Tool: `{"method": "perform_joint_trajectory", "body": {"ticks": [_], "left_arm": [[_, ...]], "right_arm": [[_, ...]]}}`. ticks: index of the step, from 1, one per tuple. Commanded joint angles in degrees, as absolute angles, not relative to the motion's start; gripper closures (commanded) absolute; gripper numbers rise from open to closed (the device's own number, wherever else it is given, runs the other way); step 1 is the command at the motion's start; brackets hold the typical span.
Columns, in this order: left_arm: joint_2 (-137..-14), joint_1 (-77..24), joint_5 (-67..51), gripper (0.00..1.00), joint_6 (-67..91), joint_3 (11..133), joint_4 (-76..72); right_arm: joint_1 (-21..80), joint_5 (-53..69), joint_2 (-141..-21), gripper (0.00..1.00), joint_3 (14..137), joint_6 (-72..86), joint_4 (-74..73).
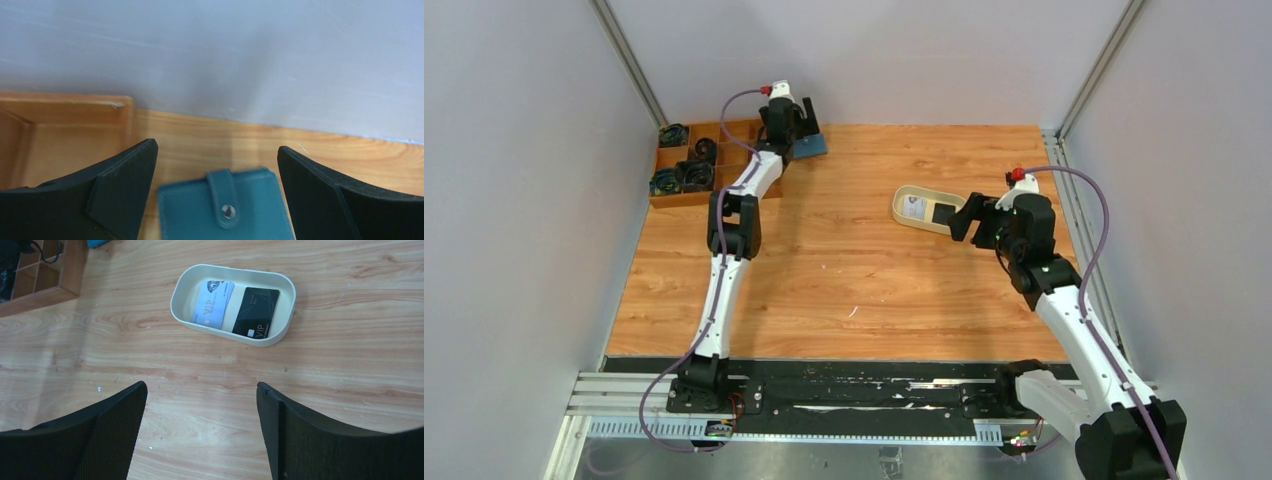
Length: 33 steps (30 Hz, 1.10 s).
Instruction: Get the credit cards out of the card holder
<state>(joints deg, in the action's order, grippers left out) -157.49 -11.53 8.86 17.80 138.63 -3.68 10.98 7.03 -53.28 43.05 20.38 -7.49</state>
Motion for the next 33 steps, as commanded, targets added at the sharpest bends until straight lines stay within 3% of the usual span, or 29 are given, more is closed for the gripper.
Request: {"method": "perform_joint_trajectory", "body": {"ticks": [1, 8, 18, 33], "left_arm": [[-159.78, -8.83, 3.76, 0.00, 19.50, 143.85, -2.07], [-160.75, -7.11, -7.10, 0.00, 19.51, 146.32, 3.49], [-158.94, -10.73, -10.30, 0.00, 18.14, 143.46, 4.88], [-163.66, -7.19, -13.12, 0.01, 39.34, 142.19, 2.92]], "right_arm": [[11.69, 8.84, -54.52, 0.16, 42.97, 22.25, -5.94], [11.71, 8.99, -55.01, 0.16, 43.59, 23.37, -7.10], [11.69, 7.31, -52.63, 0.16, 42.50, 25.12, -8.02], [11.69, 4.83, -50.39, 0.16, 42.69, 24.72, -9.58]]}}
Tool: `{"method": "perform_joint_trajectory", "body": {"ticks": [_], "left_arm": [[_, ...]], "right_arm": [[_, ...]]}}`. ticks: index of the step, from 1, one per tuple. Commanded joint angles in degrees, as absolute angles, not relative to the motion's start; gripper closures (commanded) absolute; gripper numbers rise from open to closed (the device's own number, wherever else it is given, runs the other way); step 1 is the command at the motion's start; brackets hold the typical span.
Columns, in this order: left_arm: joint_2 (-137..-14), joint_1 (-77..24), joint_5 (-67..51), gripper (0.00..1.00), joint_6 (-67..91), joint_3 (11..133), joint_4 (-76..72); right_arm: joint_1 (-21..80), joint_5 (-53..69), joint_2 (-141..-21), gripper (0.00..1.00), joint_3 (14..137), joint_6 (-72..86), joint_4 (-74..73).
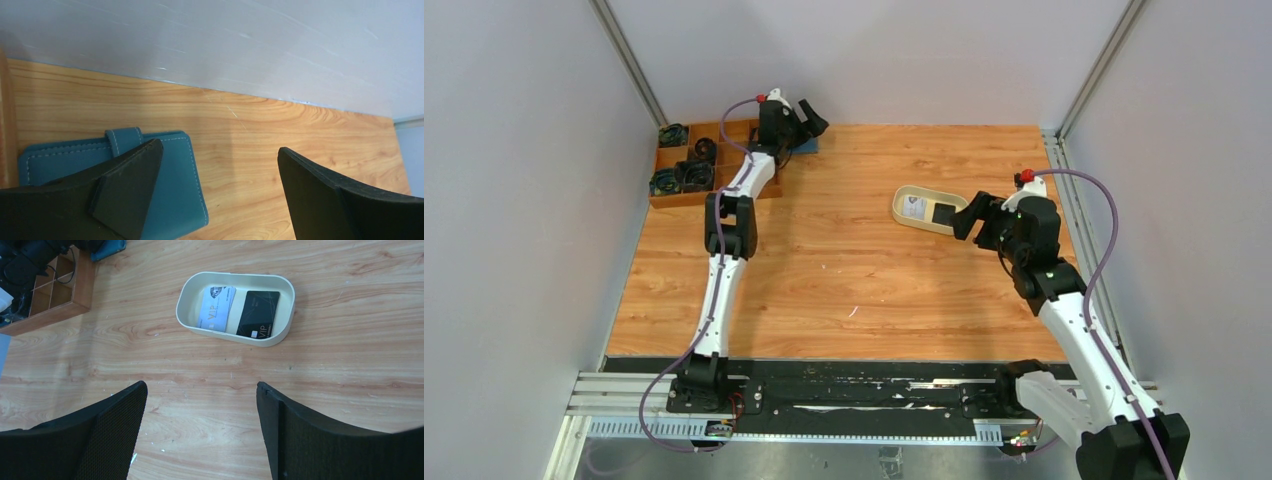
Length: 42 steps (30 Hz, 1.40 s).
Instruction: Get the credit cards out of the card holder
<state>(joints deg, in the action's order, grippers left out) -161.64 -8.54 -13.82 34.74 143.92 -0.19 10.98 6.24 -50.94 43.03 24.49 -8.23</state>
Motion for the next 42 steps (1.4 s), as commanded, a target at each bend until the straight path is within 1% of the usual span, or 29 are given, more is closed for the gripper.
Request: {"method": "perform_joint_trajectory", "body": {"ticks": [1, 4, 10, 17, 22, 31, 42], "left_arm": [[-163.39, -7.20, -12.90, 0.01, 39.46, 141.78, 3.41], [-162.80, -7.13, -14.14, 0.02, 42.76, 139.32, 3.70], [-159.76, -7.66, -17.49, 0.08, 49.88, 130.54, 1.20], [-152.14, -9.76, -20.04, 0.09, 50.86, 118.46, -2.04], [-147.08, -10.98, -24.07, 0.08, 51.94, 109.60, -4.55], [-134.42, -15.77, -26.00, 0.08, 45.53, 88.91, -4.79], [-122.22, -21.75, -25.43, 0.08, 40.19, 69.19, -4.66]], "right_arm": [[11.69, 4.89, -50.56, 0.16, 42.78, 24.81, -9.58], [11.69, 5.00, -50.67, 0.16, 42.79, 24.88, -9.58], [11.70, 4.20, -49.39, 0.16, 42.46, 24.56, -10.12], [11.65, 3.02, -47.70, 0.16, 42.60, 23.64, -11.49], [11.70, 2.88, -46.41, 0.16, 42.29, 23.48, -12.23], [11.61, 3.18, -40.54, 0.16, 39.74, 24.23, -15.33], [11.72, 3.56, -35.23, 0.16, 37.05, 23.70, -18.41]]}}
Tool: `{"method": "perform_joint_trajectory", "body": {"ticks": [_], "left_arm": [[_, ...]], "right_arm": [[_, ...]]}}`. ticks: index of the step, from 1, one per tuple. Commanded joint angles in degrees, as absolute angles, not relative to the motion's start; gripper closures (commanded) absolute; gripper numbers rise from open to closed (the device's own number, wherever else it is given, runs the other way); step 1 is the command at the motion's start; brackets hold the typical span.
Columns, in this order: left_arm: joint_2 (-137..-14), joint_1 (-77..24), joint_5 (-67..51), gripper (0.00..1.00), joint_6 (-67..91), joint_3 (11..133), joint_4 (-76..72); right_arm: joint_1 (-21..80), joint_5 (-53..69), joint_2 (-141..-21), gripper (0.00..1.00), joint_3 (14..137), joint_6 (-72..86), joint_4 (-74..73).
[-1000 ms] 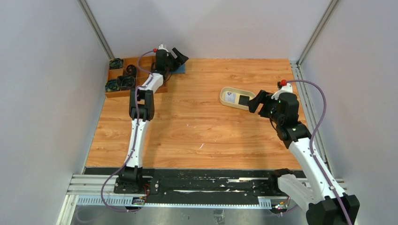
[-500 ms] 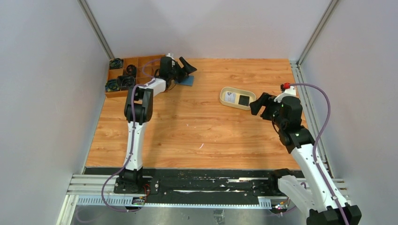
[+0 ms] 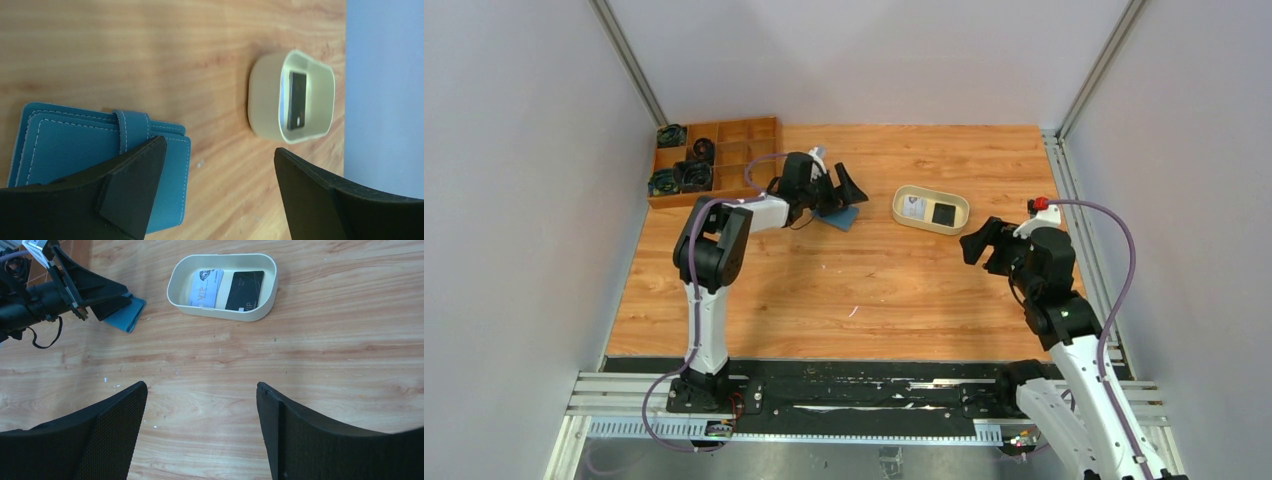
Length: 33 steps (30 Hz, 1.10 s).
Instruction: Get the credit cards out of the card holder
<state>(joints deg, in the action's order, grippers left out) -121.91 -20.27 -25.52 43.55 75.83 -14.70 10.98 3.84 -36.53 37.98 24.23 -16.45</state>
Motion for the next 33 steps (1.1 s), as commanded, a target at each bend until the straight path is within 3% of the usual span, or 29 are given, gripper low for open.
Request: {"method": "perform_joint_trajectory", "body": {"ticks": [1, 19, 29, 33], "left_arm": [[-121.43, -21.85, -25.52, 0.08, 40.00, 68.01, -4.67], [-110.39, -28.50, -30.19, 0.08, 35.86, 54.30, -4.62], [-100.68, -33.00, -25.52, 0.08, 34.30, 53.27, -4.16], [-93.21, -33.00, -18.42, 0.06, 28.45, 57.78, 5.83]], "right_arm": [[11.67, 3.77, -35.22, 0.16, 37.21, 23.65, -18.77], [11.68, 4.37, -36.98, 0.15, 38.53, 24.28, -20.65], [12.00, 4.89, -41.07, 0.16, 38.37, 25.65, -17.67], [12.43, 3.28, -42.97, 0.16, 39.73, 23.51, -16.66]]}}
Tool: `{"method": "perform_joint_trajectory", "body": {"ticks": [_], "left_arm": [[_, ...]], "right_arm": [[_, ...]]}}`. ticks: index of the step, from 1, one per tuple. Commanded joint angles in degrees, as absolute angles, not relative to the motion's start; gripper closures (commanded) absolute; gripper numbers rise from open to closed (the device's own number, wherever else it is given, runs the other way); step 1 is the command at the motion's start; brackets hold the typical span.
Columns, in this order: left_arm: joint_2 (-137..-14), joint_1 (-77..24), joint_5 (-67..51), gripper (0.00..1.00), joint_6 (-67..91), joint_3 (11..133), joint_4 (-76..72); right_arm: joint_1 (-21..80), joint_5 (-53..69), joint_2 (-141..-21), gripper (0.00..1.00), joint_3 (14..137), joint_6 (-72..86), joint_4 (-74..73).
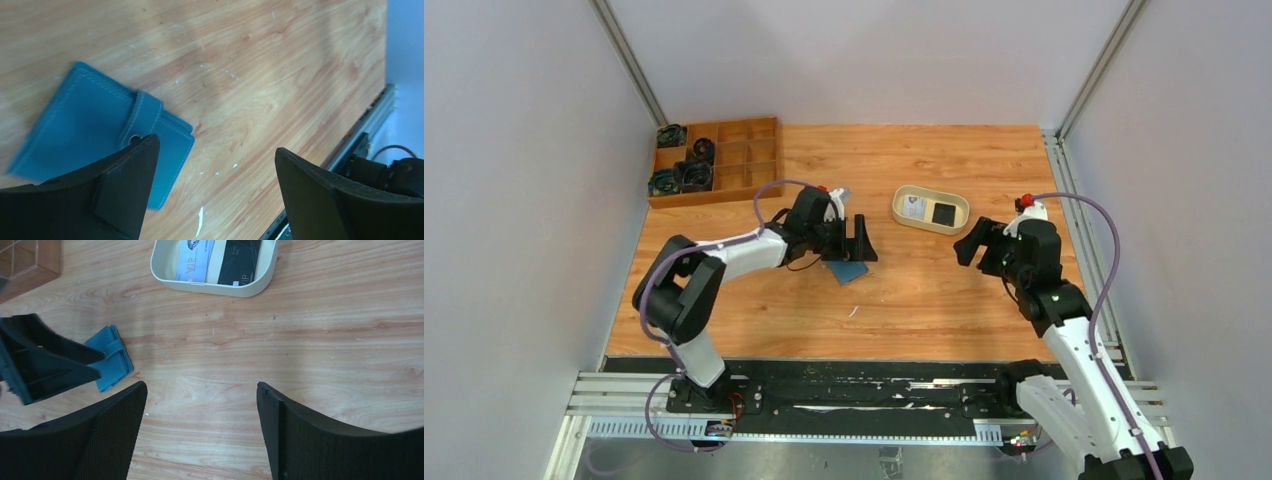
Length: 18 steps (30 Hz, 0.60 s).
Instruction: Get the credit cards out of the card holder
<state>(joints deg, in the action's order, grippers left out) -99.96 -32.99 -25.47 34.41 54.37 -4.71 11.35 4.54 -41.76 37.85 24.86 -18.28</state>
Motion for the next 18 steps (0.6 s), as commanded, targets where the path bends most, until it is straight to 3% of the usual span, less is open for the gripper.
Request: {"method": "perform_joint_trajectory", "body": {"ticks": [1, 7, 11, 15, 18], "left_arm": [[-91.39, -32.99, -16.39, 0.05, 27.44, 59.16, 8.11], [-82.36, -33.01, -0.86, 0.00, 19.27, 66.68, 21.22], [-77.04, -32.60, 2.27, 0.00, 16.36, 64.52, 21.63], [-71.24, -28.03, -8.09, 0.00, 18.59, 59.26, 17.71], [-67.82, -18.51, -22.13, 0.00, 26.10, 52.53, 9.18]], "right_arm": [[12.55, 2.71, -43.55, 0.16, 40.35, 22.62, -16.62], [13.69, 1.99, -48.75, 0.16, 43.69, 18.52, -15.64], [16.50, 1.70, -51.80, 0.16, 44.91, 15.97, -13.56], [22.81, -1.89, -59.47, 0.15, 48.79, 10.08, -14.25], [28.80, -6.11, -67.50, 0.14, 53.74, 6.28, -16.67]]}}
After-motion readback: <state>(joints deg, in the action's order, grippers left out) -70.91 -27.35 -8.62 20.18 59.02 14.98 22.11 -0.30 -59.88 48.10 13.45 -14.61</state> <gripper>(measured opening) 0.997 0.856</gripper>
